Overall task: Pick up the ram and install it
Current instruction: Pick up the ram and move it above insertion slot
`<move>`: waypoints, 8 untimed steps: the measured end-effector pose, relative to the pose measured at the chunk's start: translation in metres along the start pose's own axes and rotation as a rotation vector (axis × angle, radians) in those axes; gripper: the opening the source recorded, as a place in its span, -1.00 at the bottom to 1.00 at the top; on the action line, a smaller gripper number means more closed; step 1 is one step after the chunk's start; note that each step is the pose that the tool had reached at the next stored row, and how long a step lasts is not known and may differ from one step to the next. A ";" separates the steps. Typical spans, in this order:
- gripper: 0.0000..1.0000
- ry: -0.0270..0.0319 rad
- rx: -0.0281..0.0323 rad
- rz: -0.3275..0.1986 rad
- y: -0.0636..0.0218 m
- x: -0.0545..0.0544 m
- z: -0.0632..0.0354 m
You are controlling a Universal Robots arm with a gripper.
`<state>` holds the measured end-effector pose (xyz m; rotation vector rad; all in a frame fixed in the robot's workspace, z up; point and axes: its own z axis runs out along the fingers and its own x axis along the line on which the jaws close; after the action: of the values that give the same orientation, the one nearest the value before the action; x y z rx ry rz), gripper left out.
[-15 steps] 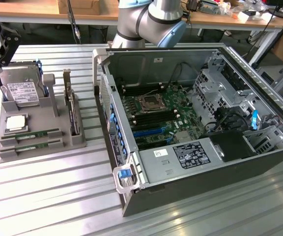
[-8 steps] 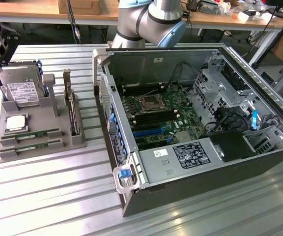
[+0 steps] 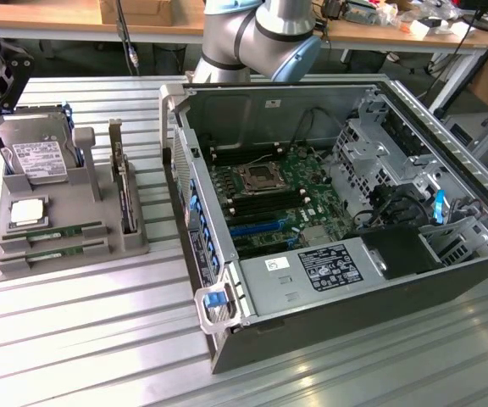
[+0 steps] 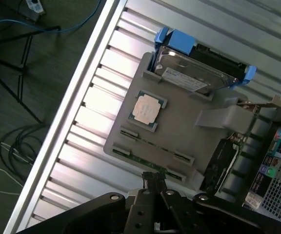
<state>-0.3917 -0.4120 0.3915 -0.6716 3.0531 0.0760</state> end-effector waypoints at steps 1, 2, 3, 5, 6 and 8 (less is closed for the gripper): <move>-0.80 0.0005 -0.0002 -0.011 0.0000 0.000 0.0000; -0.80 0.0010 -0.0005 -0.021 0.0000 0.000 0.0000; -0.80 0.0013 -0.0007 -0.030 0.0000 0.000 0.0000; -0.80 0.0020 -0.0010 -0.043 0.0000 0.000 0.0000; -0.80 0.0025 -0.0014 -0.056 0.0000 0.000 0.0000; -0.80 0.0030 -0.0016 -0.067 0.0000 0.000 0.0000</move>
<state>-0.3917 -0.4120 0.3915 -0.7739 3.0305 0.0768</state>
